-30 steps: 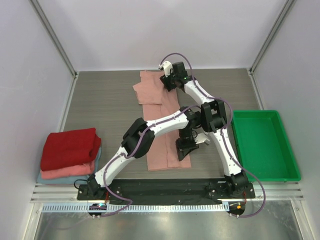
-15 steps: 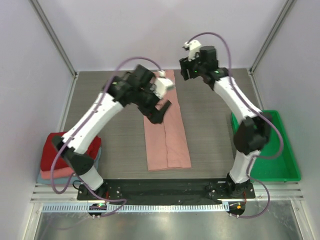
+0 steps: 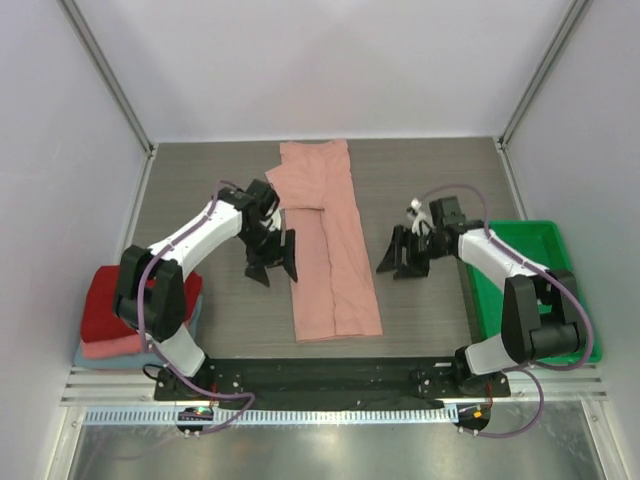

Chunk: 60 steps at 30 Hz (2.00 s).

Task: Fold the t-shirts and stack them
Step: Fold the tshirt

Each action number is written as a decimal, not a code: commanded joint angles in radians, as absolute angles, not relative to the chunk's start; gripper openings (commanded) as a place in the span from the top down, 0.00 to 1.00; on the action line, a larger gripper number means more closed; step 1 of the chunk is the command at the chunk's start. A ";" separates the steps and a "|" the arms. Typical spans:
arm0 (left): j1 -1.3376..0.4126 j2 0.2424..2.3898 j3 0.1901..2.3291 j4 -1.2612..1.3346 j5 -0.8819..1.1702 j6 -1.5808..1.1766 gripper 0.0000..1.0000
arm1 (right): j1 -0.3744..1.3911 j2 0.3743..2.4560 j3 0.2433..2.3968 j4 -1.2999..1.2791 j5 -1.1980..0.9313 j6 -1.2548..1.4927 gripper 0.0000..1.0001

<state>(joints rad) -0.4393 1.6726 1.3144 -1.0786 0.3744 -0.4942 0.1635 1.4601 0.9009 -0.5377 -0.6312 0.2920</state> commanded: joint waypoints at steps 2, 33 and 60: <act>-0.454 1.599 1.091 -0.919 0.482 -0.679 0.28 | 0.186 1.369 0.756 -0.658 -0.795 0.384 0.34; -0.624 1.505 0.663 -0.394 0.512 -0.922 0.62 | 0.380 1.608 0.713 -0.617 -0.621 0.405 0.41; -0.433 1.502 1.032 -0.614 0.433 -0.568 1.00 | 0.302 1.538 1.006 -0.650 -0.669 0.341 0.98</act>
